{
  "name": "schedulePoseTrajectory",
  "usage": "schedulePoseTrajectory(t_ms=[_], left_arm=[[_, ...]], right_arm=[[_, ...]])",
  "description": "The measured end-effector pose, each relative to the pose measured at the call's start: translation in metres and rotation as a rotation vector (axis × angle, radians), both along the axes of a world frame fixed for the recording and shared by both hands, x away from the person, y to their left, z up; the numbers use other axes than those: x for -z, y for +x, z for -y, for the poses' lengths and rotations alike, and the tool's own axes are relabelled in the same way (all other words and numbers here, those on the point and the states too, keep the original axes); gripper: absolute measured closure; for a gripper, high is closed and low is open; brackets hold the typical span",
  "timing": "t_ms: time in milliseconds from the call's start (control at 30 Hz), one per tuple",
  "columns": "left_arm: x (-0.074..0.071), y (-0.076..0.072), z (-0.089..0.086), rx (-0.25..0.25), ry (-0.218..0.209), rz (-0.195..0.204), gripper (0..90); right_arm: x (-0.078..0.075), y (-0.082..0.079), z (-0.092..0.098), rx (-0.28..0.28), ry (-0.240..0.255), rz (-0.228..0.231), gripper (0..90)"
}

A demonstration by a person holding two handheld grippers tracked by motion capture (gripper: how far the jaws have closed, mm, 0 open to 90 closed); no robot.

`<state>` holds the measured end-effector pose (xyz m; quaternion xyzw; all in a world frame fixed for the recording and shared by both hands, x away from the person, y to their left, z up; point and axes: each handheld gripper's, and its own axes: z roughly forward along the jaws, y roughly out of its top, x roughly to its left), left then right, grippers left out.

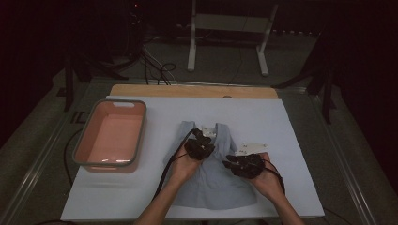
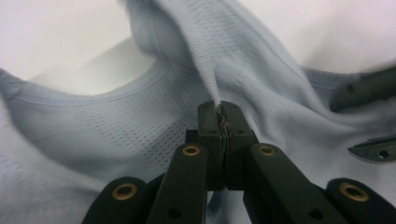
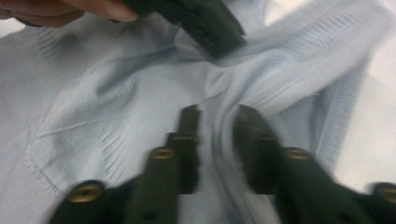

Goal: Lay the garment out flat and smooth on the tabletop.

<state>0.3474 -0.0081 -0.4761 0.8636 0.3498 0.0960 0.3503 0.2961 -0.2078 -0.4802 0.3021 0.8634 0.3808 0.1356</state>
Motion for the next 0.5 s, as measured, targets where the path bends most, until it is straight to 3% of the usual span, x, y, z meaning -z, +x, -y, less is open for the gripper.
schedulePoseTrajectory(t_ms=[67,200,233,500], left_arm=[[-0.003,-0.002,-0.004,-0.005,-0.008,0.006,89.2],[-0.007,-0.008,-0.012,-0.003,-0.024,0.016,89.2],[-0.008,-0.01,-0.013,-0.001,-0.023,0.021,89.2],[-0.01,-0.016,-0.021,-0.007,-0.033,0.031,89.1]], right_arm=[[-0.003,0.002,0.004,0.011,0.015,0.0,57.7],[-0.007,0.005,0.008,0.036,0.032,0.011,54.6],[-0.014,0.01,0.018,0.092,0.063,0.032,52.7],[-0.01,0.033,0.032,0.203,0.028,0.031,60.3]])
